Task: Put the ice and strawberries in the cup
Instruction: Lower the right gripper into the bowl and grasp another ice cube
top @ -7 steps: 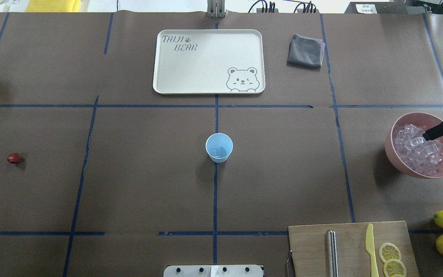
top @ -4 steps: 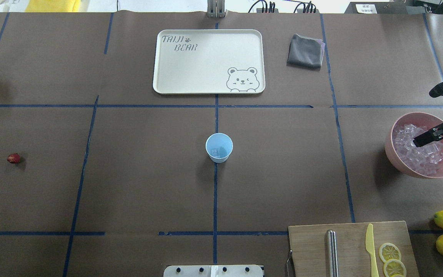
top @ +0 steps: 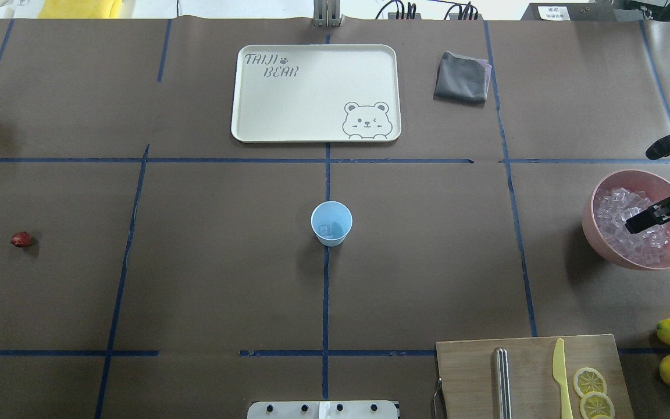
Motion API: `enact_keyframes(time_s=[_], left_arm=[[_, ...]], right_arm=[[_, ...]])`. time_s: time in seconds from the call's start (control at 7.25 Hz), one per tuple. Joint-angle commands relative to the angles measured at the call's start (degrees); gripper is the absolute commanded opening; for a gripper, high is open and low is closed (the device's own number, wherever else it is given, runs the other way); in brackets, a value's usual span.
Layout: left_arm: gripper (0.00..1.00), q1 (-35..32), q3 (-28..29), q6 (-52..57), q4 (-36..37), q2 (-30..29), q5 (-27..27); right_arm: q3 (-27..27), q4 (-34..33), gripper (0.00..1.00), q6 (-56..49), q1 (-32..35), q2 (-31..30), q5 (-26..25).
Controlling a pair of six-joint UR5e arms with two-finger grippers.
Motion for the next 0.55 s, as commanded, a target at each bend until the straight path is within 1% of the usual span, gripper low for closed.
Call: enact_keyframes(time_s=[0.0, 0.28, 0.41], left_arm=[[1.0, 0.09, -0.01, 0.0, 0.0, 0.0, -0.09], [1.0, 0.0, -0.18, 0.0, 0.0, 0.0, 0.0], [1.0, 0.0, -0.18, 0.0, 0.0, 0.0, -0.09]], right_arm=[[-0.47, -0.22, 0.99, -0.07, -0.58, -0.5, -0.15], [-1.43, -0.22, 0.98, -0.07, -1.19, -0.32, -0.59], [-1.61, -0.22, 0.9, -0.07, -1.2, -0.32, -0.59]])
